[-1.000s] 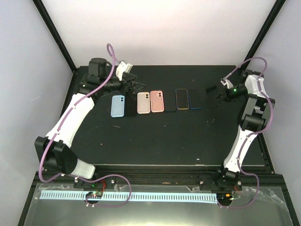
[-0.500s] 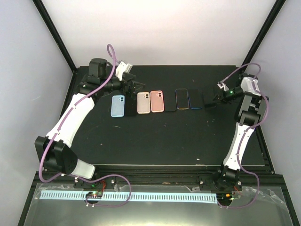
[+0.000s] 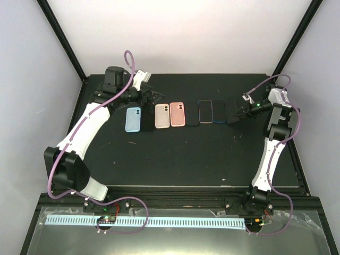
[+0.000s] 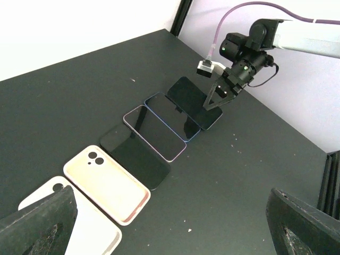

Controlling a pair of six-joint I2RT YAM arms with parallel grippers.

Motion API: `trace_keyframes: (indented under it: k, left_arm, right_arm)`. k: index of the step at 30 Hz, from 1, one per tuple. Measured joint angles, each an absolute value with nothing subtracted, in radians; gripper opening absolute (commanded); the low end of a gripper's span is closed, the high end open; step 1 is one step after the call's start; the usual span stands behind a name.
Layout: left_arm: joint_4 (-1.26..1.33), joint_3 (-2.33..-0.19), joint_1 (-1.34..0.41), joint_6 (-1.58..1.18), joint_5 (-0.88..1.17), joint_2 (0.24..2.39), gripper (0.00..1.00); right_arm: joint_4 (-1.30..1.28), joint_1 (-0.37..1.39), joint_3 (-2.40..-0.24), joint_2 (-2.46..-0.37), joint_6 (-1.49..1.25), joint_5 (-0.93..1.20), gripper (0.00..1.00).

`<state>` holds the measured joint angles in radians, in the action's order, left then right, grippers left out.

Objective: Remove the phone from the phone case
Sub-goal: Place the phone at the center of the board.

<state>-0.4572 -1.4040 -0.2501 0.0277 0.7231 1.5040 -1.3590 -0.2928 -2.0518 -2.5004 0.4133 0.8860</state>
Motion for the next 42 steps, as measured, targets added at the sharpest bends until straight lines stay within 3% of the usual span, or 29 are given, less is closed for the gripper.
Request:
trace_keyframes:
  k: [2,10,19,22,34,35,36,42]
  left_arm:
    - [-0.458,-1.404,-0.250,0.026,0.715,1.506,0.99]
    - [-0.458,-1.405,-0.250,0.026,0.683,1.506,0.99]
    - [-0.459,-1.405,-0.250,0.026,0.647,1.504,0.99]
    - [-0.460,-1.405,-0.248,0.026,0.624,1.498,0.99]
    - [-0.482,-1.404,-0.200,0.033,0.567,1.456,0.99]
    - [-0.483,-1.404,-0.190,0.033,0.567,1.456,0.99]
    - [-0.483,-1.404,-0.182,0.033,0.567,1.456,0.99]
    - [-0.562,-1.498,-0.143,0.064,0.575,1.495,0.99]
  right_arm:
    - [-1.358,-0.285,-2.052,-2.500,0.412,0.886,0.05]
    - [-1.340,-0.279,-2.027,-2.500,0.414,0.859,0.34]
    - [-1.334,-0.278,-2.005,-2.472,0.416,0.810,0.57]
    - [-1.333,-0.278,-2.001,-2.445,0.423,0.778,0.71]
    - [-1.331,-0.278,-2.001,-2.349,0.467,0.696,0.82]
    - [-1.331,-0.278,-2.001,-2.340,0.471,0.691,0.92]
    - [-1.331,-0.278,-2.001,-2.331,0.476,0.688,0.95]
    - [-1.339,-0.278,-2.001,-2.213,0.523,0.682,0.98]
